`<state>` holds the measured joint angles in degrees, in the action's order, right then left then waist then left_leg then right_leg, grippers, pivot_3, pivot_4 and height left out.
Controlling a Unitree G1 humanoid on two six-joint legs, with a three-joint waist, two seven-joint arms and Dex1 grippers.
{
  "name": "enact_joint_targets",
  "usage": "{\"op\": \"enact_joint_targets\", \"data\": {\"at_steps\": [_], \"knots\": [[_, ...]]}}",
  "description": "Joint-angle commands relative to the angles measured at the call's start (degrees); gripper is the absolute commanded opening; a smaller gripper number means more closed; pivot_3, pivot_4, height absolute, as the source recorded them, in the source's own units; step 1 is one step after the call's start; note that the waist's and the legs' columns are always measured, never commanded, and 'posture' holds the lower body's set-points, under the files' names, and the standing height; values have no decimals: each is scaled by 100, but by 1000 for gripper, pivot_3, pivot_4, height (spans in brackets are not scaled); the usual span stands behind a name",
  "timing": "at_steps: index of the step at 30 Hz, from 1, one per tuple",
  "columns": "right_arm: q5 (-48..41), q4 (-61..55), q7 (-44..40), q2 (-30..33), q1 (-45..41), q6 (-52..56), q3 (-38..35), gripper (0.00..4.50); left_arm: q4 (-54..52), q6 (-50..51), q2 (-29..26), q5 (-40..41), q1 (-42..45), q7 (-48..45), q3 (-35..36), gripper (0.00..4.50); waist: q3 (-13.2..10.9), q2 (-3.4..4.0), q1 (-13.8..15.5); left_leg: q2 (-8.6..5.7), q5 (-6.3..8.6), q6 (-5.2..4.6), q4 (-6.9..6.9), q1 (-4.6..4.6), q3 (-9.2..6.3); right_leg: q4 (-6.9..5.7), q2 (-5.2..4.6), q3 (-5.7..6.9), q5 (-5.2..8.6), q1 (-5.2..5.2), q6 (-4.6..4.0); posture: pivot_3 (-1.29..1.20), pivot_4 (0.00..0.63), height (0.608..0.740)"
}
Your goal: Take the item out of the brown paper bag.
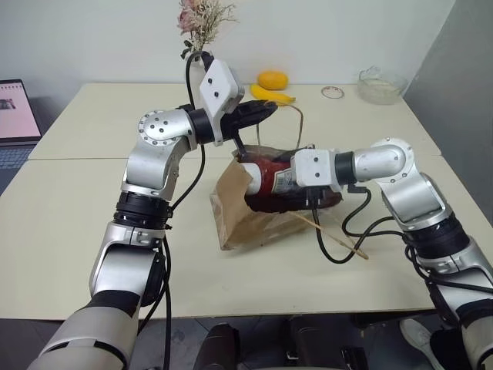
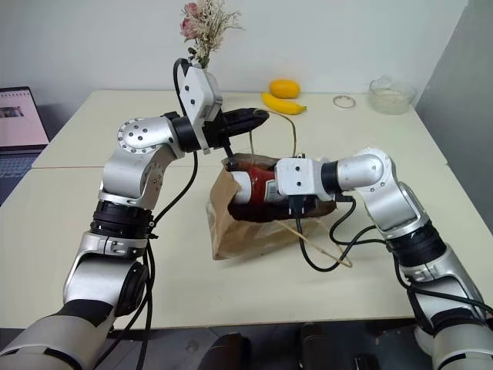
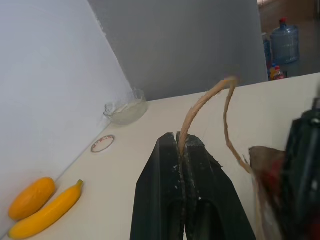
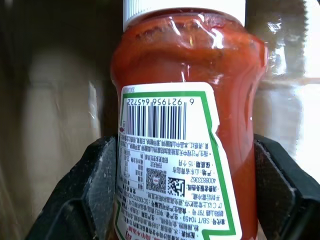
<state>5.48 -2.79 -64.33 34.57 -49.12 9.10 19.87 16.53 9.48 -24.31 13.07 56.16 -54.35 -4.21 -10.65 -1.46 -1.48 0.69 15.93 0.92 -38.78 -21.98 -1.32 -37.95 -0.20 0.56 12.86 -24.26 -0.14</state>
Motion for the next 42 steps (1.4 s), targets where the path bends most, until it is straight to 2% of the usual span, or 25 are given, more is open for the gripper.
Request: {"op": "enact_joint_targets", "data": {"at_steps": [1, 4, 10, 14, 20, 28, 35, 39, 42], "knots": [[-249, -172, 77, -202, -87, 359, -166, 3215, -73, -134, 30, 5, 106, 49, 75, 0, 0, 0, -2, 1, 0, 0, 1, 0, 0, 0, 0, -1, 0, -1, 0, 0, 150, 740], [-502, -214, -59, -257, -94, 662, -292, 3213, -94, -135, 32, 3, 102, 50, 79, 0, 0, 1, 1, 2, 0, 0, 1, -2, -3, -2, 1, 0, -1, -1, -1, 0, 150, 740], [-734, -337, -373, 87, -250, 437, -434, 3213, -97, -140, 6, -6, 97, 54, 102, 0, -1, 1, 2, -3, 0, 0, 0, -2, 0, 2, -4, 1, -1, 0, 0, 0, 150, 740], [211, -374, -299, 606, -443, -771, -36, 3213, -152, -119, 3, 2, 62, 58, 105, 0, -7, 8, 1, -3, 0, 0, 0, -3, 1, 2, -4, 2, 0, -1, 1, 0, 150, 740], [618, -307, -62, 601, -625, -1413, 8, 3213, -110, -139, 23, -3, 75, 61, 96, 0, -7, 8, -18, 0, 0, 0, 1, 2, 2, 0, 5, -1, 0, -1, 1, 0, 150, 740], [-219, -295, -457, 965, -674, -638, -698, 3212, -137, -143, 11, -7, 57, 49, 94, 0, -7, 7, 16, -4, 0, 1, -1, -4, 4, 4, -7, 0, -4, 0, -6, 0, 150, 740], [25, -7, -284, 1347, -889, -817, -876, 3206, -142, -139, 17, -8, 52, 35, 78, 0, -7, 7, 14, -2, 0, 0, 1, -2, 1, 6, -5, -1, 0, 1, 0, 0, 150, 740], [-190, 149, -48, 1334, -779, -452, -1171, 3194, -164, -133, 23, -6, 38, 34, 73, 0, -7, 7, 6, -1, 0, 0, 1, -1, 3, 2, -4, -3, 0, 0, 0, 0, 150, 740], [-775, 110, 190, 1093, -527, 311, -1653, 3194, -177, -140, 20, -16, 18, 42, 71, 0, -7, 7, 11, -1, 0, 0, 0, -2, 2, 4, -4, -2, -1, 2, -1, 0, 150, 740]]}}
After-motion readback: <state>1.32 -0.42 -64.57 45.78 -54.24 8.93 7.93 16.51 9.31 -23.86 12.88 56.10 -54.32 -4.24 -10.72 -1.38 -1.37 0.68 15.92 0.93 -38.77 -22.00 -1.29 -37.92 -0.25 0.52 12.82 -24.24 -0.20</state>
